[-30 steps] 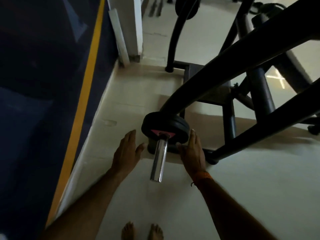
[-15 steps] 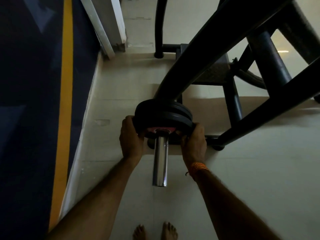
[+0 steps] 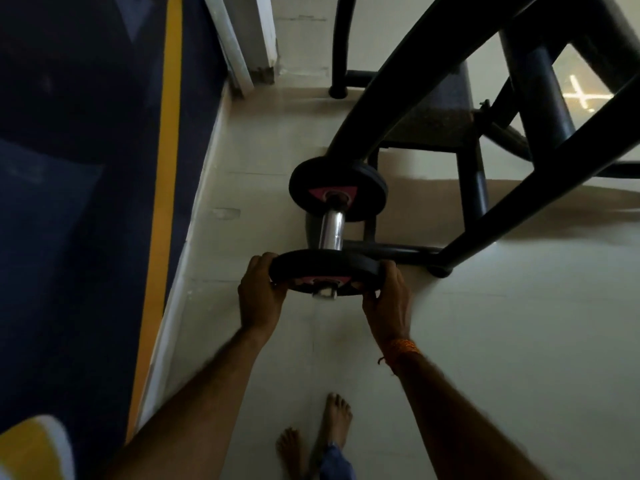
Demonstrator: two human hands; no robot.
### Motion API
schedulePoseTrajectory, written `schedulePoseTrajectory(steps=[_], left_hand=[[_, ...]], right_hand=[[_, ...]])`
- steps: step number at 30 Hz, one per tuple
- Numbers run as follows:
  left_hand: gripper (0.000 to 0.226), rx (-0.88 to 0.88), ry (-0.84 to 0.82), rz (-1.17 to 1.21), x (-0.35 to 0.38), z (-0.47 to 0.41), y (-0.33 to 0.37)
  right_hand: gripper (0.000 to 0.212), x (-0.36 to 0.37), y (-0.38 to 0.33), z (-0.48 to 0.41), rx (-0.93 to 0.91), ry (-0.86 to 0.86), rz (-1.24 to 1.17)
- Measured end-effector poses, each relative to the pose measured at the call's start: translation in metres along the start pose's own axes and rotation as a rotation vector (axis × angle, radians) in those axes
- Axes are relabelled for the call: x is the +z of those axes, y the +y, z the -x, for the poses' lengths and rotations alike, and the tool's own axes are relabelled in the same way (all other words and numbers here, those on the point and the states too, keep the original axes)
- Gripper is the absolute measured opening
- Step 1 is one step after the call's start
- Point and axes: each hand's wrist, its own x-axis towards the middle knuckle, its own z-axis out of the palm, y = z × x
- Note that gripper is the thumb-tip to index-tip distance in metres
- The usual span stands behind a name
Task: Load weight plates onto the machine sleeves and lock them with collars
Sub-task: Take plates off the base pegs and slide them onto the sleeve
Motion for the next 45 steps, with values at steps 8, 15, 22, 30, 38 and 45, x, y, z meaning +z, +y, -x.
schedulePoseTrajectory(steps=[8, 15, 22, 30, 38, 45], left_hand=[[0.047, -0.095, 0.017, -0.043, -0.038, 0.147, -0.009], [0.045, 0.029, 0.097, -0.031, -0.112, 0.265, 0.094], [0.048, 0.252, 0.187, 0.107, -0.148, 0.334, 0.235], [0.034, 0.476, 0.295, 0.147, -0.101, 0.373, 0.373], [0.040, 0.518, 0.280, 0.168, -0.020, 0.376, 0.502], [0.046, 0.517, 0.323, 0.205, 0.017, 0.364, 0.569]], right_hand=[[0.044, -0.050, -0.019, 0.127, 0.006, -0.111, 0.072], [0.048, -0.184, -0.082, 0.209, -0.075, 0.023, 0.066], [0.054, -0.324, -0.125, 0.241, -0.179, 0.371, -0.039], [0.055, -0.465, -0.104, 0.241, -0.302, 0.687, -0.133], [0.058, -0.599, -0.053, 0.185, -0.325, 0.742, -0.132], [0.060, -0.653, -0.028, 0.131, -0.358, 0.702, -0.086]])
